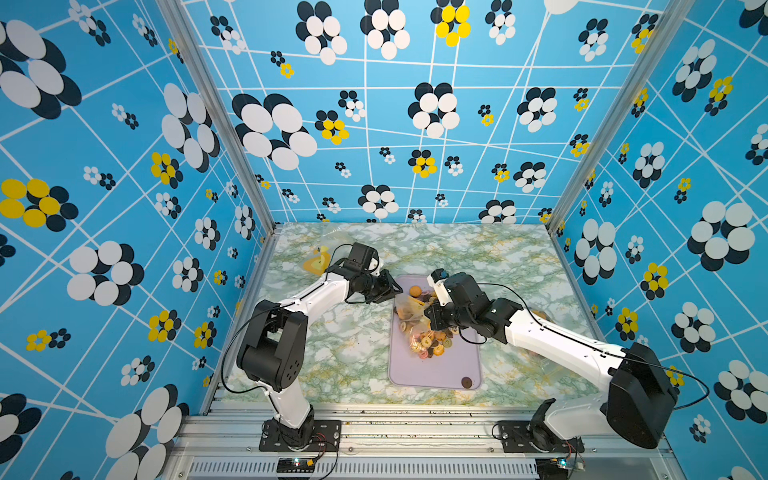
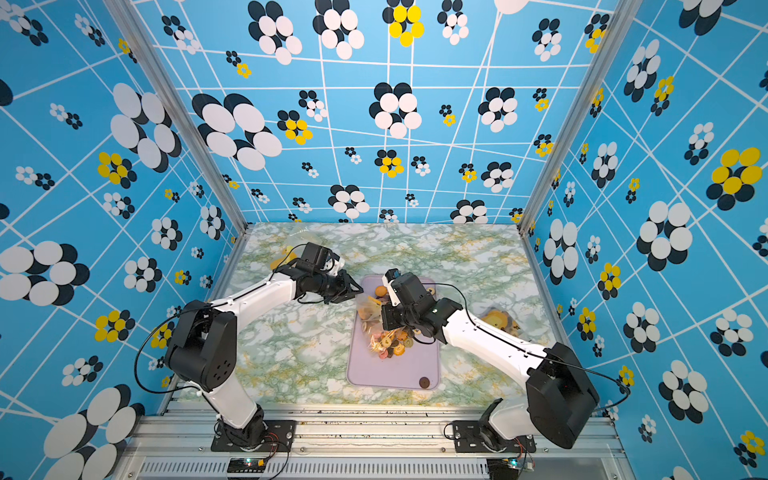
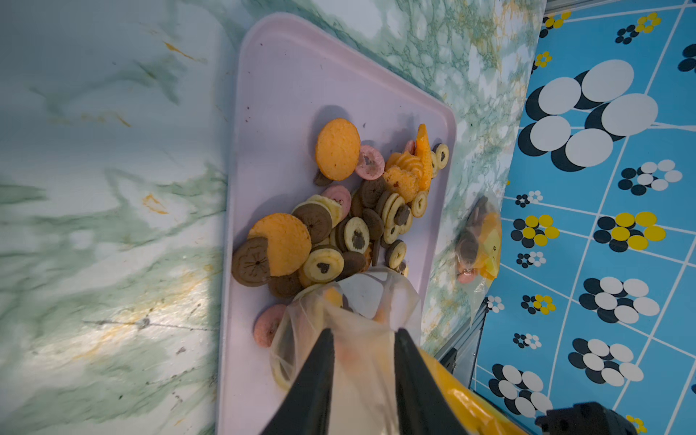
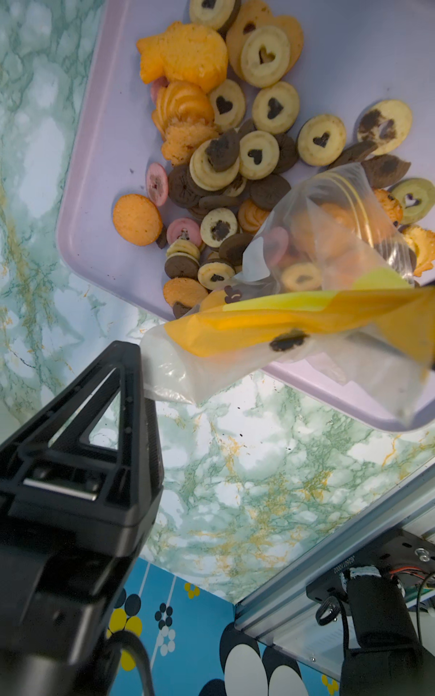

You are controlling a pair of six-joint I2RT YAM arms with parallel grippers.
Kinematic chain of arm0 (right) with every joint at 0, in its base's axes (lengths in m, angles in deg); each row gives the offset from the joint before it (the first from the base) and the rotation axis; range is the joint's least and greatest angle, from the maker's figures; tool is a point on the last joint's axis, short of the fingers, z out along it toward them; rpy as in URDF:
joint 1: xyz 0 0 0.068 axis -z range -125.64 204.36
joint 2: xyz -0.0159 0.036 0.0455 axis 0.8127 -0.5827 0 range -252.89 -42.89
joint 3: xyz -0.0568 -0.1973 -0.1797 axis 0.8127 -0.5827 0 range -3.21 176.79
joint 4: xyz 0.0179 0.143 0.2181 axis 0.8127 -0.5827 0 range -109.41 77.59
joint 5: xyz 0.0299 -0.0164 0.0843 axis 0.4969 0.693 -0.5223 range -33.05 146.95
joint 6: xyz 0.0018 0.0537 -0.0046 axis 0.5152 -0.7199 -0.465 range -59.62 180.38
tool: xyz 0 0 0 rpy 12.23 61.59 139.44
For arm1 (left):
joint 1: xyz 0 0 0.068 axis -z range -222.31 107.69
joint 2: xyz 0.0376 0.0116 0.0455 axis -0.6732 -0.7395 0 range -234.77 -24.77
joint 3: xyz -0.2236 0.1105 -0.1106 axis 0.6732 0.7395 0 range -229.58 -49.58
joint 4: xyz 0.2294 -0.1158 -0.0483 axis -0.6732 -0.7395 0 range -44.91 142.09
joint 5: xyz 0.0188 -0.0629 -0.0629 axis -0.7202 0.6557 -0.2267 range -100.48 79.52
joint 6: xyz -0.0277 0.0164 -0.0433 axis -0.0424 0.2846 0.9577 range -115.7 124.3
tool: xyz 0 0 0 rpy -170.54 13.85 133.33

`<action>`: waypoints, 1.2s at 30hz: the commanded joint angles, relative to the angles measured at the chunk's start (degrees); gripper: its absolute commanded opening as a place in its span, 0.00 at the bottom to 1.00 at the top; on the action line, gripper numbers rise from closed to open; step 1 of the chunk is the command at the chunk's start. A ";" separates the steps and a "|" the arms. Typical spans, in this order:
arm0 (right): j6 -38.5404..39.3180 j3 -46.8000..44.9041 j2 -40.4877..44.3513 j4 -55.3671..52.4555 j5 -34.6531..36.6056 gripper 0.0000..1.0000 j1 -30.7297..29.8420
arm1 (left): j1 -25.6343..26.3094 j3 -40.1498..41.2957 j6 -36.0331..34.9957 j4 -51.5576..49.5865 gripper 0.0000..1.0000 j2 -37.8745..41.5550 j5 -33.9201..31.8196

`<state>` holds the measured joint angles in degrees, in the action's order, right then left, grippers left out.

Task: Pour cookies out of the ziploc bag
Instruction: 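Pour the cookies out of the ziploc bag onto the tray.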

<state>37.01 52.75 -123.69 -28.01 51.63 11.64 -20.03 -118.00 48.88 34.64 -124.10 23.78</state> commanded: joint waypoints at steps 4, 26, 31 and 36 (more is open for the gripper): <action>-2.00 -0.54 0.86 0.50 -1.41 0.00 0.97 | 0.39 0.62 0.25 3.13 0.28 0.89 2.70; -4.79 0.72 3.83 -6.36 6.58 0.13 3.70 | 4.18 -5.34 3.48 2.45 0.00 -0.11 4.83; -5.73 -0.59 6.42 -7.82 7.45 0.40 4.15 | 6.66 -8.35 3.37 0.18 0.00 -0.19 3.71; -6.79 -2.85 9.29 -7.77 6.94 0.70 4.14 | 7.85 -9.65 3.74 0.42 0.00 -1.38 3.69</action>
<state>30.76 51.79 -116.12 -33.64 57.58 15.55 -12.53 -125.89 51.92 36.58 -124.10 26.86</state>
